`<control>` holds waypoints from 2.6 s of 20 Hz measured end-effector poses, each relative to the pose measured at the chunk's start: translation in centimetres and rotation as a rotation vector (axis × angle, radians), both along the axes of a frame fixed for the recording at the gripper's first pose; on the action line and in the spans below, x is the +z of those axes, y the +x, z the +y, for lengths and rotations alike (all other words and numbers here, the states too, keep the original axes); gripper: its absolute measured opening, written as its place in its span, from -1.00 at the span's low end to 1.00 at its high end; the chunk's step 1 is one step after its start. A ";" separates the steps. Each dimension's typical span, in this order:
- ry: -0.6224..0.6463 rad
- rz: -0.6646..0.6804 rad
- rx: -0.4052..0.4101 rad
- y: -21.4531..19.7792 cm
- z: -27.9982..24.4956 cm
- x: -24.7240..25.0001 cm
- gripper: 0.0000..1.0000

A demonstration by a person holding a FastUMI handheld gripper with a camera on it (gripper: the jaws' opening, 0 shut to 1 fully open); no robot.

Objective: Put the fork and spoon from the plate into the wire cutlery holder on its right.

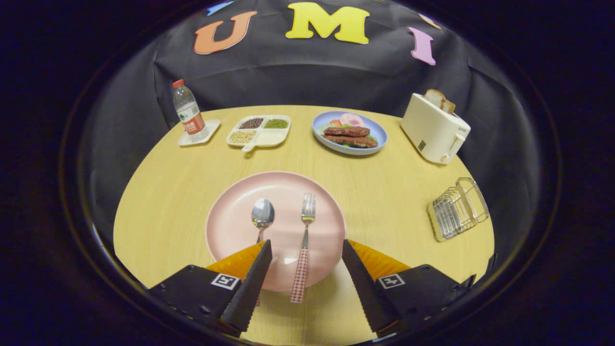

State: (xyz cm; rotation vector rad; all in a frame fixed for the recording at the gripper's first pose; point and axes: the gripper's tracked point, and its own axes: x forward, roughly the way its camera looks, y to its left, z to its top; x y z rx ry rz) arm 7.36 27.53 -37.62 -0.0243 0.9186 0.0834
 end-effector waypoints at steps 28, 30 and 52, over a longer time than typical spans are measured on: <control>0.042 0.021 0.052 -2.8 -0.7 2.8 -0.89; 0.046 0.004 0.056 -3.2 -2.0 4.5 -0.89; 0.013 0.150 -0.014 -2.8 -28.2 9.8 -0.89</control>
